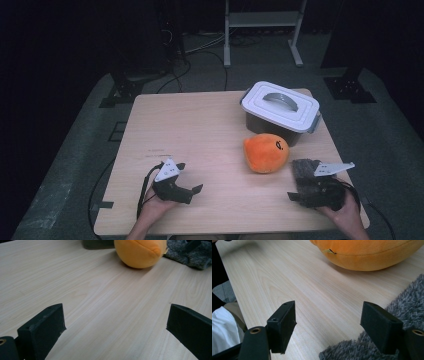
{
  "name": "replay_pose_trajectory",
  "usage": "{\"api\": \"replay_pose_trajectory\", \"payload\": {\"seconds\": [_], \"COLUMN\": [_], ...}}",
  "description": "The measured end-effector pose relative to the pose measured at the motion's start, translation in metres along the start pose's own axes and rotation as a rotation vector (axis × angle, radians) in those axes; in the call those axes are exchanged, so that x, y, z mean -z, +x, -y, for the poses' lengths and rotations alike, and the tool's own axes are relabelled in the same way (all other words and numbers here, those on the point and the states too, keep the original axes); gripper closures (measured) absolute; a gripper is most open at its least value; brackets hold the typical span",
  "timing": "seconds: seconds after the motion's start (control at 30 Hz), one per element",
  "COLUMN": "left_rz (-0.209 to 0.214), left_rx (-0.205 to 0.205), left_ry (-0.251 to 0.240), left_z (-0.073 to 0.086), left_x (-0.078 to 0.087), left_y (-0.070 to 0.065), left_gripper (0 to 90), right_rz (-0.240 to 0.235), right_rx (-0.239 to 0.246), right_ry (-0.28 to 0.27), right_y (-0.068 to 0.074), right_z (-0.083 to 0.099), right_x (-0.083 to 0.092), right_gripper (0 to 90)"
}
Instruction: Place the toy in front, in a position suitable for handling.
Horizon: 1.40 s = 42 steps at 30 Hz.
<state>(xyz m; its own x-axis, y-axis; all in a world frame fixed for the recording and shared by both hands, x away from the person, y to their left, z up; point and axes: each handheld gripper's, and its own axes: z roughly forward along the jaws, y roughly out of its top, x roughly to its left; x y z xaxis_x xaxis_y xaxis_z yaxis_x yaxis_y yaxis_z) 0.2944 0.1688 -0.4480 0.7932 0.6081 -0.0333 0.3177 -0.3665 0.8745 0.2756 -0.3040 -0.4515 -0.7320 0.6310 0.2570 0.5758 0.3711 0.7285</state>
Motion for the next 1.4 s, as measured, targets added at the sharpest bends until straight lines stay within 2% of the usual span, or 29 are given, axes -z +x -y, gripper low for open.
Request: {"api": "replay_pose_trajectory", "payload": {"seconds": [0.17, 0.3, 0.4, 0.47, 0.73, 0.87, 1.07, 1.13, 1.2, 1.33, 1.4], "left_rz": [0.013, 0.040, 0.050, 0.056, 0.100, 0.101, 0.116, 0.122, 0.144, 0.147, 0.157], "left_rx": [-0.020, -0.012, -0.026, -0.051, -0.113, -0.131, -0.169, -0.159, -0.129, -0.136, -0.150], "left_ry": [-0.010, -0.065, -0.089, -0.110, -0.153, -0.168, -0.144, -0.137, -0.135, -0.121, -0.112], "left_z": [-0.006, -0.021, -0.029, -0.046, -0.079, -0.092, -0.111, -0.115, -0.118, -0.121, -0.124], "left_x": [-0.005, -0.011, -0.014, -0.024, -0.051, -0.069, -0.097, -0.107, -0.119, -0.131, -0.143], "left_y": [-0.007, -0.009, -0.009, -0.012, -0.021, -0.025, -0.028, -0.028, -0.028, -0.030, -0.034], "left_gripper": [1.0, 1.0, 1.0, 1.0, 1.0, 1.0, 1.0, 1.0, 1.0, 1.0, 1.0], "right_rz": [-0.003, -0.005, -0.005, -0.004, -0.007, -0.009, -0.010, -0.011, -0.012, -0.014, -0.017], "right_rx": [0.000, -0.010, -0.013, -0.014, -0.011, -0.008, -0.001, -0.002, -0.001, -0.002, -0.005], "right_ry": [0.002, -0.009, -0.012, -0.017, -0.015, -0.014, -0.008, -0.008, -0.010, -0.009, -0.011], "right_y": [0.001, -0.001, -0.001, -0.001, -0.001, 0.000, 0.000, 0.000, 0.000, 0.000, 0.000], "right_z": [0.000, 0.000, 0.001, 0.001, 0.001, 0.001, 0.001, 0.001, 0.001, 0.001, 0.001], "right_x": [-0.001, 0.000, 0.001, 0.002, 0.002, 0.002, 0.001, 0.000, 0.000, 0.000, 0.001], "right_gripper": [27.1, 27.1, 27.1, 27.1, 27.1, 27.2, 27.1, 27.1, 27.1, 27.1, 27.1]}}
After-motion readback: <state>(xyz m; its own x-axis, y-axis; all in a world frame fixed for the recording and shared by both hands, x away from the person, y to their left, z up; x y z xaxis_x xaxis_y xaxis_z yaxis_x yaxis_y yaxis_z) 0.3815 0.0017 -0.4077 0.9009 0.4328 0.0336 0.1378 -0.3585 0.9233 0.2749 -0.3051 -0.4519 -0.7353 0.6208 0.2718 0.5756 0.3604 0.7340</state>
